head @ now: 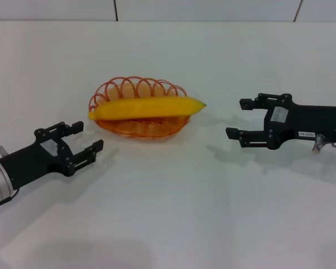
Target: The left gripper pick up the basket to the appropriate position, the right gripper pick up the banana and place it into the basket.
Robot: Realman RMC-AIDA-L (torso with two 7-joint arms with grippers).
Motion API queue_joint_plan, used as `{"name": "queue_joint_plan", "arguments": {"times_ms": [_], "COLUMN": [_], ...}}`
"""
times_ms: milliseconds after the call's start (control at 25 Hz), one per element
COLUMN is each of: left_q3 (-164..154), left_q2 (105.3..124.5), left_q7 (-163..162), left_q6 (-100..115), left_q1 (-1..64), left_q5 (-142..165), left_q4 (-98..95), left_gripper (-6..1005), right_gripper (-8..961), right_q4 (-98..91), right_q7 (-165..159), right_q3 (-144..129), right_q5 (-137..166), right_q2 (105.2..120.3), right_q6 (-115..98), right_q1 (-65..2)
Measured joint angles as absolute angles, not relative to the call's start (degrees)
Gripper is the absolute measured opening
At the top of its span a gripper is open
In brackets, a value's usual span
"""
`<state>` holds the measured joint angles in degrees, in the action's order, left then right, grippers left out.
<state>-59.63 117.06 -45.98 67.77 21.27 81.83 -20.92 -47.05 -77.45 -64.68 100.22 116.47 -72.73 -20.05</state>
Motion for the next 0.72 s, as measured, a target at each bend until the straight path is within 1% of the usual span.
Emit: {"name": "queue_joint_plan", "arguments": {"times_ms": [720], "left_q3": [-59.5], "left_q2": [117.07], "left_q7": [-45.3], "left_q6": [68.7], "left_q1": [21.0], "left_q5": [80.6], "left_q4": [-20.7], "left_gripper": [652], "right_gripper": [808], "right_q4": [-47.0], "right_q7": [-77.0], "right_q3": [-64.6], "right_q5": [99.7], "right_q2": [116.63], "right_q6": [-72.8], "right_q1": [-20.2]}}
